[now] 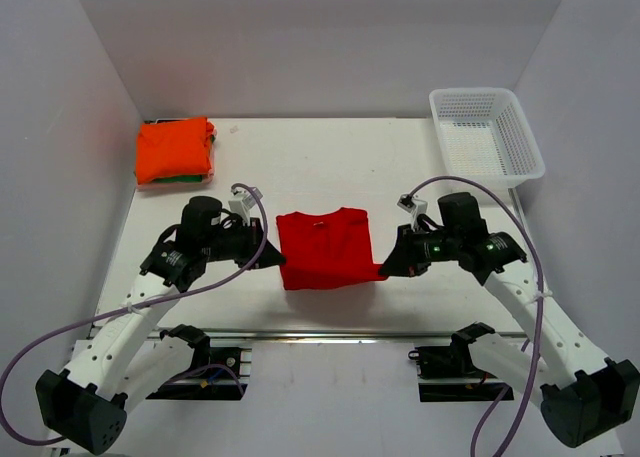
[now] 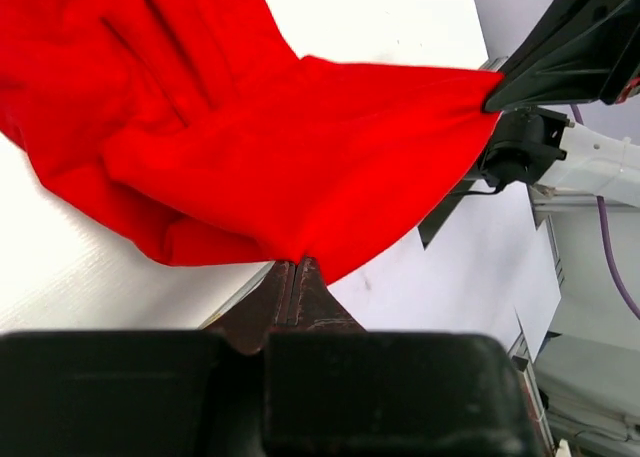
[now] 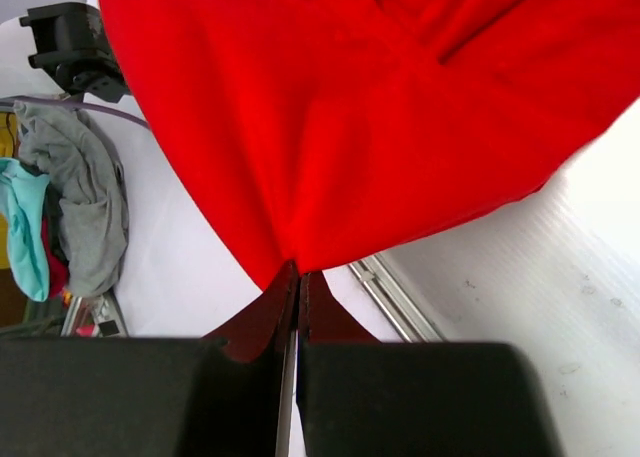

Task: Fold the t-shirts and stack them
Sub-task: Fold the long partially folded tshirt into a neat square

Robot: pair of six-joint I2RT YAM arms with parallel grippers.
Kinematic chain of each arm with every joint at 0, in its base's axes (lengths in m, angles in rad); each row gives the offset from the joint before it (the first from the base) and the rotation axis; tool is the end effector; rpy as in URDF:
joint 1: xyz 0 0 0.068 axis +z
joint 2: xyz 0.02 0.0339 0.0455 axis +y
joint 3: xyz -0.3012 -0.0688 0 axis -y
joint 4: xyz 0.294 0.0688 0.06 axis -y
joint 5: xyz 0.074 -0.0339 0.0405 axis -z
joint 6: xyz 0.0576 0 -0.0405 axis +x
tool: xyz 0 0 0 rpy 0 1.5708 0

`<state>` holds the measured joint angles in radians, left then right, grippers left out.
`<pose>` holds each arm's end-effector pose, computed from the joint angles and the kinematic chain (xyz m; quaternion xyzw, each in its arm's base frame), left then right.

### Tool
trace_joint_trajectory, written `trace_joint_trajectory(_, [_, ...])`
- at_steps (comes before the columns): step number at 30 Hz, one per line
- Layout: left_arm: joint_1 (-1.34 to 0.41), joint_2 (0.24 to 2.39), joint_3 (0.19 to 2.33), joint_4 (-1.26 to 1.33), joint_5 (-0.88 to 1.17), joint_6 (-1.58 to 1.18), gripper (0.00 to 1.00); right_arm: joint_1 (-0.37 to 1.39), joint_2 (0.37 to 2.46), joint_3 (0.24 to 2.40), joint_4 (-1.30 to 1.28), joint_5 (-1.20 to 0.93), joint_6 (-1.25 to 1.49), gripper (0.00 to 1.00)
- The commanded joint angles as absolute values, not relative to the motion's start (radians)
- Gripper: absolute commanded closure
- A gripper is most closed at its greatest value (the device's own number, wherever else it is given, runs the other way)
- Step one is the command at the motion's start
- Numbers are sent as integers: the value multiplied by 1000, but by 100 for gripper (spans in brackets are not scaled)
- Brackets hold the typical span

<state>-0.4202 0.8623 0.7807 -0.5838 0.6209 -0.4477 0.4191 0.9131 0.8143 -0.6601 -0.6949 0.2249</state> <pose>0.1844 -0.1191 0.3034 0.1218 0.8580 -0.4244 0.2624 0.1861 0.1233 0.3012 -0.2176 0.8467 0.4143 0.2532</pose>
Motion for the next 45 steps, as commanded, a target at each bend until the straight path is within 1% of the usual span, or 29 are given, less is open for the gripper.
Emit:
trace_joint_trajectory(1, [-416,851,815,-575,588,-482,100,410,942,853,-701,-704,224,100])
trace_joint_trajectory(6, [-416,862,815,-551,506,-512,100,408,1015,890,-658,-701,261,100])
trace_joint_trajectory(7, [-416,862,827,-551,465,-529,100,403,1038,894,-625,-687,268,100])
trace_joint_trajectory(13, [-407,926,847,-502,335,-577,100,391,1123,937,-531,-692,313,100])
trace_joint_trajectory(23, [-397,1114,957,-402,252,-566,100,347,1282,1026,-485,-673,327,100])
trace_joint_trajectory(28, [-397,1175,966,-354,172,-557,100,318,1359,1086,-465,-680,334,100])
trace_joint_trajectory(32, [-397,1273,1018,-327,172,-537,100,298,1413,1106,-446,-686,345,100])
trace_joint_trajectory(37, [-388,1423,1092,-327,129,-518,100,270,1549,1156,-428,-710,345,100])
trace_joint_trajectory(41, [-388,1495,1120,-308,84,-509,100,253,1638,1224,-399,-755,342,100])
trace_joint_trajectory(45, [-379,1558,1164,-318,55,-509,100,242,1744,1299,-396,-755,334,100])
